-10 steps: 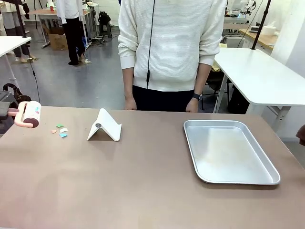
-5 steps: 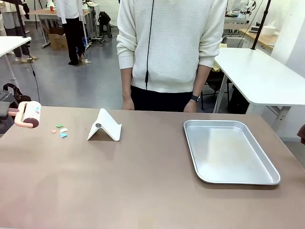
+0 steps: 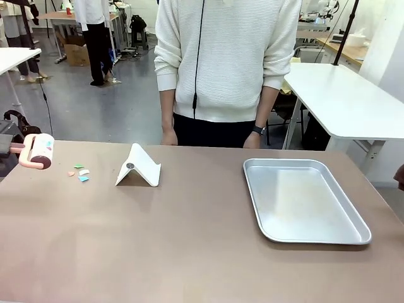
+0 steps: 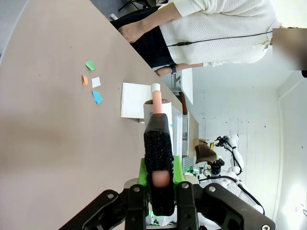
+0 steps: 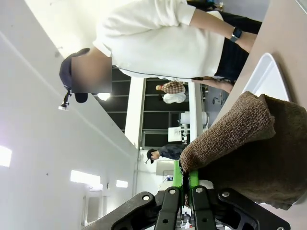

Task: Clean the surface of the table.
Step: Clean the area not pointed to by the person, then return the Lint Roller and towel to their original positions.

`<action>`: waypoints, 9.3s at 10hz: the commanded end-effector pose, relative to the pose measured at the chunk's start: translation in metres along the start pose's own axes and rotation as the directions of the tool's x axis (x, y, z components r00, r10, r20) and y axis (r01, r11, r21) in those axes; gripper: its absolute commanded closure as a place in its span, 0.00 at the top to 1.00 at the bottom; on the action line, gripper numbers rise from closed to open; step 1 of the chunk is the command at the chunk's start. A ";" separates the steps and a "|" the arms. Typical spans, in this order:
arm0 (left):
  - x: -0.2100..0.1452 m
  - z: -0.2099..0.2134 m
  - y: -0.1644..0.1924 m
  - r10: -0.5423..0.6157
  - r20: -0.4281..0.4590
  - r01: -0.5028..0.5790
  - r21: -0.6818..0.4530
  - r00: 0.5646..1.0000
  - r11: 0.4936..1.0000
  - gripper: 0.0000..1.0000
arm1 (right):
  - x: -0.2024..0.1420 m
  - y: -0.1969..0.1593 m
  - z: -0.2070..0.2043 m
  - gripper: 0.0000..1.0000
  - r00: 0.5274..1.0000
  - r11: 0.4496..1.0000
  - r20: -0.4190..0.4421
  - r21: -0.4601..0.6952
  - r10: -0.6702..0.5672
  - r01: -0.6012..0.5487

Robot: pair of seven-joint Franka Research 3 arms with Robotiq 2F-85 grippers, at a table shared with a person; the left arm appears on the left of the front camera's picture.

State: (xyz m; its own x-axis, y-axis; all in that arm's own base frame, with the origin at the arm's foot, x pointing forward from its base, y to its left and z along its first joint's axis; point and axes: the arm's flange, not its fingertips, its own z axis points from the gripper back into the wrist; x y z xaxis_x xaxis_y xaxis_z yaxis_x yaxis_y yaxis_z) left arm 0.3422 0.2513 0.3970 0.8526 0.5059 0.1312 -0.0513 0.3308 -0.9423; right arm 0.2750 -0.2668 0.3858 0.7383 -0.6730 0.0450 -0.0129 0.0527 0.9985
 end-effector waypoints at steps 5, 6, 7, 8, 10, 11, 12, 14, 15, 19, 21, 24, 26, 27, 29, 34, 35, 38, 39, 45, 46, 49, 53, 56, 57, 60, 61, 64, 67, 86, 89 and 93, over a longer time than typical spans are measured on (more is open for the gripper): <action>-0.002 0.002 -0.002 -0.004 -0.005 0.004 -0.008 1.000 1.000 0.00 | -0.004 0.004 0.000 0.00 1.000 1.000 0.002 -0.008 0.003 -0.003; 0.000 0.000 0.000 0.000 0.000 0.000 0.000 1.000 1.000 0.22 | -0.004 0.004 0.000 0.00 1.000 1.000 0.002 -0.008 0.003 -0.003; -0.002 0.000 -0.009 -0.018 -0.039 0.020 0.041 0.999 0.999 0.22 | -0.004 0.004 0.000 0.00 1.000 1.000 0.002 -0.008 0.003 -0.003; 0.005 -0.004 -0.013 -0.033 0.004 0.032 0.121 0.999 0.992 0.22 | -0.004 0.004 0.000 0.00 1.000 1.000 0.002 -0.008 0.003 -0.003; 0.022 -0.017 -0.014 -0.019 0.008 0.017 0.236 1.000 0.972 0.22 | -0.004 0.004 0.000 0.00 1.000 1.000 0.002 -0.008 0.003 -0.003; 0.035 -0.026 -0.011 -0.007 0.007 0.005 0.302 1.000 0.953 0.22 | -0.004 0.004 0.000 0.00 1.000 1.000 0.002 -0.008 0.003 -0.003; 0.046 -0.033 -0.007 -0.001 0.002 0.000 0.345 1.000 0.939 0.22 | -0.004 0.004 0.000 0.00 1.000 1.000 0.002 -0.008 0.003 -0.003; 0.063 -0.046 0.003 -0.042 0.035 0.023 0.422 0.999 0.906 0.22 | -0.004 0.004 0.000 0.00 1.000 1.000 0.002 -0.008 0.003 -0.003; 0.069 -0.051 0.005 -0.031 0.034 0.013 0.438 0.999 0.899 0.22 | -0.004 0.004 0.000 0.00 1.000 1.000 0.002 -0.008 0.003 -0.003; 0.088 -0.070 0.012 -0.072 0.079 0.022 0.505 0.994 0.863 0.22 | -0.004 0.004 0.000 0.00 1.000 1.000 0.002 -0.008 0.003 -0.003; 0.086 -0.077 0.014 -0.071 0.053 0.034 0.513 0.996 0.858 0.22 | -0.004 0.004 0.000 0.00 1.000 1.000 0.002 -0.008 0.003 -0.003; 0.086 -0.092 0.020 -0.063 0.001 0.053 0.528 0.998 0.847 0.22 | -0.004 0.004 0.000 0.00 1.000 1.000 0.002 -0.008 0.003 -0.003; 0.088 -0.108 0.018 -0.058 -0.039 0.070 0.518 0.998 0.853 0.22 | -0.004 0.004 0.000 0.00 1.000 1.000 0.002 -0.008 0.003 -0.003; 0.090 -0.119 0.016 -0.058 -0.053 0.077 0.509 0.997 0.857 0.22 | -0.004 0.004 0.000 0.00 1.000 1.000 0.002 -0.008 0.003 -0.003; 0.089 -0.142 0.012 -0.065 -0.065 0.089 0.503 0.996 0.859 0.22 | -0.004 0.004 0.000 0.00 1.000 1.000 0.002 -0.008 0.003 -0.003; 0.090 -0.189 0.009 -0.028 -0.074 0.061 0.503 0.997 0.862 0.22 | -0.004 0.004 0.000 0.00 1.000 1.000 0.002 -0.008 0.003 -0.003; 0.093 -0.196 0.008 -0.023 -0.071 0.056 0.505 0.997 0.861 0.22 | -0.004 0.004 0.000 0.00 1.000 1.000 0.002 -0.008 0.003 -0.003; 0.095 -0.213 0.002 -0.014 -0.068 0.045 0.477 0.998 0.878 0.22 | -0.004 0.004 0.000 0.00 1.000 1.000 0.002 -0.008 0.003 -0.003; 0.096 -0.215 0.000 -0.008 -0.062 0.037 0.471 0.998 0.881 0.22 | -0.004 0.004 0.000 0.00 1.000 1.000 0.002 -0.008 0.003 -0.003; 0.094 -0.170 -0.035 -0.062 -0.008 0.061 0.340 0.998 0.938 0.22 | -0.004 0.004 0.000 0.00 1.000 1.000 0.002 -0.008 0.003 -0.003; 0.090 -0.150 -0.044 -0.076 0.008 0.070 0.298 0.997 0.952 0.22 | -0.004 0.004 0.000 0.00 1.000 1.000 0.002 -0.008 0.003 -0.003; 0.072 -0.091 -0.062 -0.054 -0.080 0.063 0.119 0.995 0.991 0.22 | -0.004 0.004 0.000 0.00 1.000 1.000 0.002 -0.008 0.003 -0.003; 0.035 -0.042 -0.061 -0.003 -0.062 0.004 0.017 0.998 1.000 0.22 | -0.004 0.004 0.000 0.00 1.000 1.000 0.002 -0.008 0.003 -0.003; 0.015 -0.033 -0.054 -0.006 -0.096 0.010 0.046 0.995 0.999 0.22 | -0.004 0.004 0.000 0.00 1.000 1.000 0.002 -0.008 0.003 -0.003; 0.009 -0.031 -0.053 -0.017 -0.099 0.021 0.035 0.995 0.999 0.22 | -0.004 0.004 0.000 0.00 1.000 1.000 0.002 -0.008 0.003 -0.003; 0.006 -0.036 -0.046 0.006 -0.103 -0.002 0.039 0.995 0.999 0.22 | -0.004 0.004 0.000 0.00 1.000 1.000 0.002 -0.008 0.003 -0.003; 0.007 -0.037 -0.046 0.008 -0.099 -0.004 0.042 0.995 0.999 0.22 | -0.004 0.004 0.000 0.00 1.000 1.000 0.002 -0.008 0.003 -0.003; 0.009 -0.038 -0.047 0.015 -0.104 -0.009 0.050 0.994 0.999 0.22 | -0.004 0.004 0.000 0.00 1.000 1.000 0.002 -0.008 0.003 -0.003; 0.008 -0.047 -0.045 0.008 -0.108 -0.004 0.032 0.994 0.999 0.22 | -0.004 0.004 0.000 0.00 1.000 1.000 0.002 -0.008 0.003 -0.003; 0.012 -0.056 -0.060 -0.002 -0.131 0.008 0.042 0.991 0.999 0.22 | -0.002 0.012 -0.023 0.05 0.999 0.998 0.016 0.046 0.033 -0.034; 0.016 -0.082 -0.091 -0.065 -0.200 0.080 0.066 0.978 0.995 0.22 | -0.015 0.027 -0.078 0.05 0.995 0.995 -0.035 0.031 0.096 -0.094; 0.028 -0.135 -0.133 -0.119 -0.299 0.155 0.100 0.947 0.983 0.22 | -0.078 0.049 -0.169 0.05 0.950 0.966 -0.180 0.062 0.257 -0.249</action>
State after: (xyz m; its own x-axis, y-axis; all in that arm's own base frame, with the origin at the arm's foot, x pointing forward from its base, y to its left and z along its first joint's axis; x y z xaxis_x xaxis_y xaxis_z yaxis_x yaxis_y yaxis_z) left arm 0.4356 0.1155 0.4786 0.9636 0.2174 0.1552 0.0382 0.4631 -0.8855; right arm 0.3513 -0.1260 0.4298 0.8316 -0.5043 0.2326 -0.1823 0.1479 0.9721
